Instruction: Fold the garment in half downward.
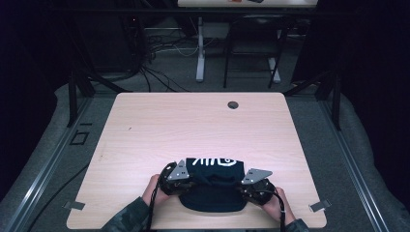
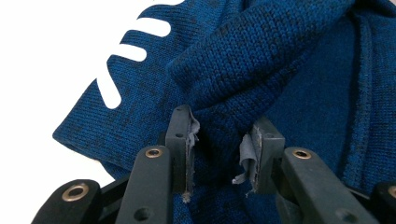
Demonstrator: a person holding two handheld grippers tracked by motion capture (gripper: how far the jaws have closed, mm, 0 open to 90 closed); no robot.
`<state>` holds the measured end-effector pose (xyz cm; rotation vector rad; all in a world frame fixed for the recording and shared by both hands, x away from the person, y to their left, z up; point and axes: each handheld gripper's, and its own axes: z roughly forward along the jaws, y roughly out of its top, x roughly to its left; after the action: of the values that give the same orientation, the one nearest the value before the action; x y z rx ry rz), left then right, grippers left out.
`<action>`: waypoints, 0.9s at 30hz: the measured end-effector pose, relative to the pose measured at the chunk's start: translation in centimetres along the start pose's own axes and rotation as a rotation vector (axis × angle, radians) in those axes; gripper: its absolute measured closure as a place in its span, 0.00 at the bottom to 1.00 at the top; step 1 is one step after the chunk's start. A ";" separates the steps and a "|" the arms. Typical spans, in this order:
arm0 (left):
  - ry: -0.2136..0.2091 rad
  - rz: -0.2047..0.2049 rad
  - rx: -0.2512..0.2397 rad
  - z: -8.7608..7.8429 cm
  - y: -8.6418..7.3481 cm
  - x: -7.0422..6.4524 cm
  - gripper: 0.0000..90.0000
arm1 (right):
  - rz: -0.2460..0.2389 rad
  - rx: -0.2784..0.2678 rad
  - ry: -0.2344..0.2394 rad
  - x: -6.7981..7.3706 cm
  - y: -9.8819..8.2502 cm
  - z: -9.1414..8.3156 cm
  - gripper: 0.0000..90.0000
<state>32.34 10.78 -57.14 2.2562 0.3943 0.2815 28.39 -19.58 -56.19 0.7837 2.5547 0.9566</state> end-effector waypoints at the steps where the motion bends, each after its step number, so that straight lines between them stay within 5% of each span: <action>1: 0.002 -0.004 -0.006 0.0 0.0 0.0 0.73 | 0.000 0.000 0.000 0.0 0.0 0.0 0.81; 13: 0.016 -0.066 0.014 -0.9 0.1 0.0 0.45 | -0.020 0.012 -0.005 0.2 0.6 0.1 0.80; 17: 0.013 -0.107 -0.013 -2.2 0.4 -0.1 0.31 | -0.021 0.007 -0.006 0.2 0.7 -0.4 0.77; 27: 0.043 -0.121 -0.071 -5.6 0.6 -0.5 0.26 | 0.031 -0.110 -0.005 -0.1 1.3 -4.1 0.74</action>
<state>30.17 14.12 -53.12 2.1505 0.5327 0.2773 27.12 -20.92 -52.28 0.7958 2.4677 1.0933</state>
